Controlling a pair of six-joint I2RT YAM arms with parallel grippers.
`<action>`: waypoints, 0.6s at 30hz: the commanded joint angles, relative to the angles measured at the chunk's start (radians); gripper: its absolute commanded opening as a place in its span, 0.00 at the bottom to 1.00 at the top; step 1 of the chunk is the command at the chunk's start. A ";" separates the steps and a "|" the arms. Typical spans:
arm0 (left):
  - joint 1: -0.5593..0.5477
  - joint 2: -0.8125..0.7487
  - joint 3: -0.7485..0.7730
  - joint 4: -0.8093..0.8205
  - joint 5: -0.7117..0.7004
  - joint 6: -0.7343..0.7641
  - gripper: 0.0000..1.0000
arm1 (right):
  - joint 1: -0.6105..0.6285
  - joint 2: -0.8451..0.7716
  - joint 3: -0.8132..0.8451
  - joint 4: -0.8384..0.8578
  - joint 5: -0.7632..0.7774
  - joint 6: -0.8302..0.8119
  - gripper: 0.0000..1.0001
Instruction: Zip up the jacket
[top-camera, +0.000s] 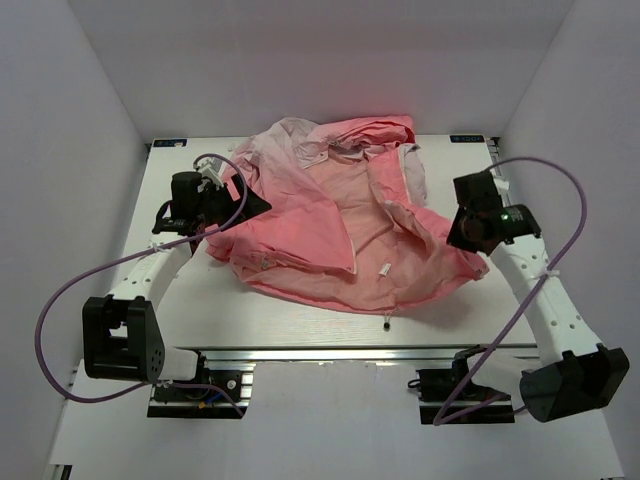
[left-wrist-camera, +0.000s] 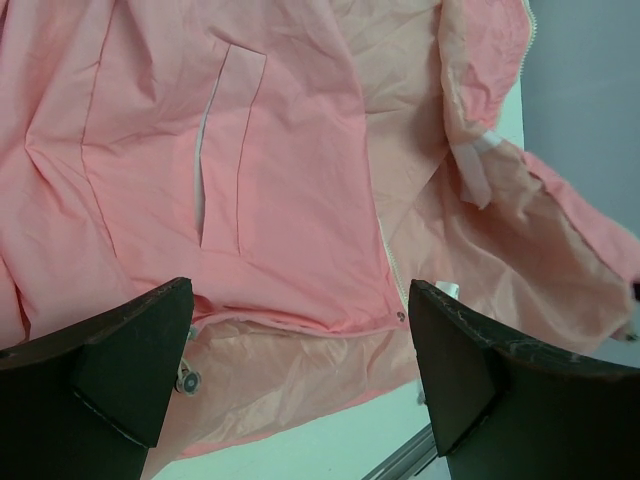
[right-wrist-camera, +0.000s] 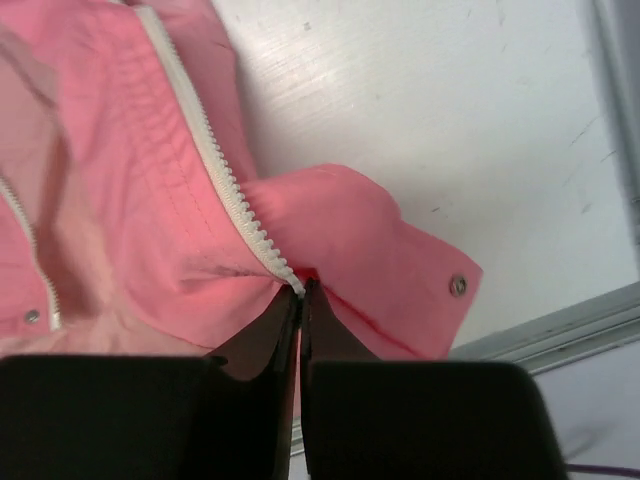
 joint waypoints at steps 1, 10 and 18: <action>-0.005 -0.019 0.006 -0.001 -0.021 0.007 0.98 | 0.110 0.075 0.255 -0.234 0.138 -0.040 0.00; -0.004 -0.027 0.023 -0.107 -0.143 0.007 0.98 | 0.966 0.642 0.424 -0.136 -0.030 -0.120 0.00; -0.005 0.044 0.057 -0.113 -0.082 0.007 0.98 | 0.916 0.433 0.164 0.233 -0.348 -0.166 0.89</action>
